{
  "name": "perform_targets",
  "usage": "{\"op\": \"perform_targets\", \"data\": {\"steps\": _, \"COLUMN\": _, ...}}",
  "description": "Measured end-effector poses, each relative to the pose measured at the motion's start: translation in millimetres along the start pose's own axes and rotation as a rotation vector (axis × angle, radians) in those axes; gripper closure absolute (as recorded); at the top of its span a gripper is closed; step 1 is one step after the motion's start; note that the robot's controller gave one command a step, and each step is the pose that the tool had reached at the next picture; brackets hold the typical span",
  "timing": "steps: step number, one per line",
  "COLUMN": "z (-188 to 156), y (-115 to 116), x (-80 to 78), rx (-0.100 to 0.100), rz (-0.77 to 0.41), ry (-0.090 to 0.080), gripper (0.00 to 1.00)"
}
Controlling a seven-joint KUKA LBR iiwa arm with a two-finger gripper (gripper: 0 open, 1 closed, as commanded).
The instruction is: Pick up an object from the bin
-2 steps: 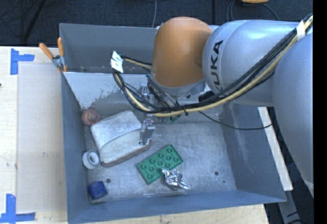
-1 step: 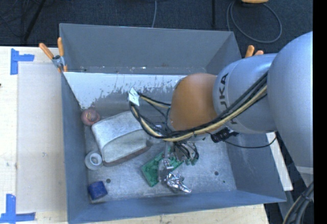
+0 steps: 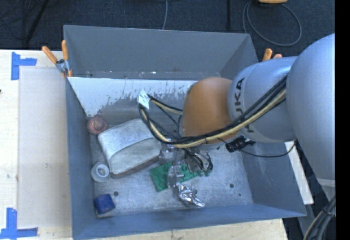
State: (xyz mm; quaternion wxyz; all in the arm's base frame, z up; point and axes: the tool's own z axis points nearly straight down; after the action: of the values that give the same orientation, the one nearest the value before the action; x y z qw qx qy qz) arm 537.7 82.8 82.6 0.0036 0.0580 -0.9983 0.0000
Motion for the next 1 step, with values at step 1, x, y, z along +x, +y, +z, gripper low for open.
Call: {"op": "perform_targets", "data": {"steps": 1, "z": -155.6, "y": 2.9, "x": 20.1, "rx": 0.003, "rz": -0.453, "ry": -0.012, "gripper": 1.00}}
